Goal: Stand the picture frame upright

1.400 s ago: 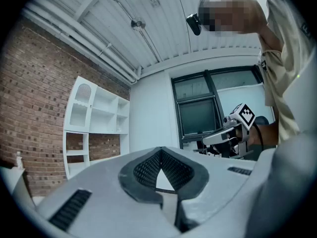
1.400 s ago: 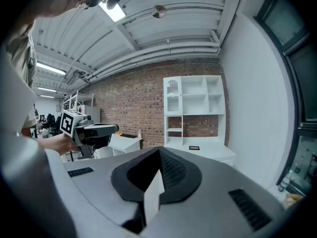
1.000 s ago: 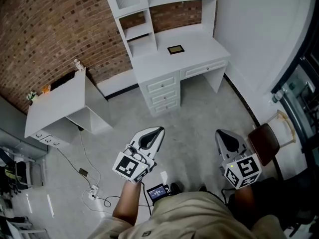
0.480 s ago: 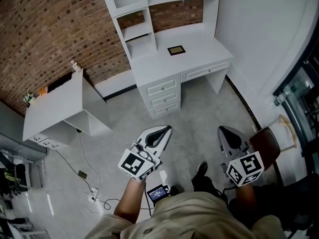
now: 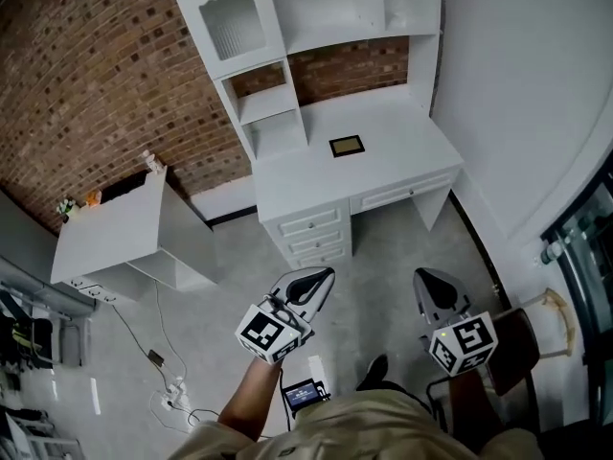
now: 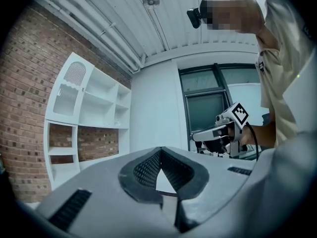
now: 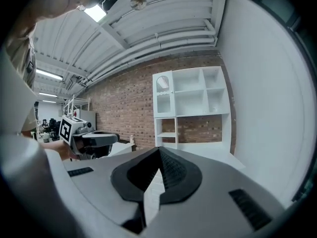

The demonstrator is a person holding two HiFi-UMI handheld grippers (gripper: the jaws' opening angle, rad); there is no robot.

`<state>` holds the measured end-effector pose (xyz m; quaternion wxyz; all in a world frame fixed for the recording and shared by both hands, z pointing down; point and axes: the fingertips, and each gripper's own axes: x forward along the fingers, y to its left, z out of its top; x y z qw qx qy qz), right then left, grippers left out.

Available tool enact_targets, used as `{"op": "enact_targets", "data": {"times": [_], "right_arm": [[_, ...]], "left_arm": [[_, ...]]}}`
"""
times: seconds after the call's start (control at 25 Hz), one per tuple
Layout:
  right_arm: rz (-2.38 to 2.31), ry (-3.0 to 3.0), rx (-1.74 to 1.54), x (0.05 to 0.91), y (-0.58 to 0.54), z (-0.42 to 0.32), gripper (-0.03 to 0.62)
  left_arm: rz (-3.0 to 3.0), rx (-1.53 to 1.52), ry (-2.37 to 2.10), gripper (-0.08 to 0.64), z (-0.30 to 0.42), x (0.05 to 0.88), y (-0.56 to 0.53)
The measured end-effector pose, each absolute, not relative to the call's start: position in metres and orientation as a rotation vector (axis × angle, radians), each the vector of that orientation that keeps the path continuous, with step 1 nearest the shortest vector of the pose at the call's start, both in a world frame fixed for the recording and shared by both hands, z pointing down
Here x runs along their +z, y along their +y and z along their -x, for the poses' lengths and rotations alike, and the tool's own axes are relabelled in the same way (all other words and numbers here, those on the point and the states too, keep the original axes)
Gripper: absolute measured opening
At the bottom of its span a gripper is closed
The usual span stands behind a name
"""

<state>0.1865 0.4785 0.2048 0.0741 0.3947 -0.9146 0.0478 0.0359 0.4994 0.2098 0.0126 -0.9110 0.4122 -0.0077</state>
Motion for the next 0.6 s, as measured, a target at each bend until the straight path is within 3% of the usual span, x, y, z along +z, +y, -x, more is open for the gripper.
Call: {"op": "enact_targets", "data": {"times": [0.6], "right_arm": [[-1.072,-2.800,0.193,0.219,0.315,-0.221,0.002]], "left_arm": [[2.780,-0.075,1.413,0.006,-0.068,0.209,0.336]]}}
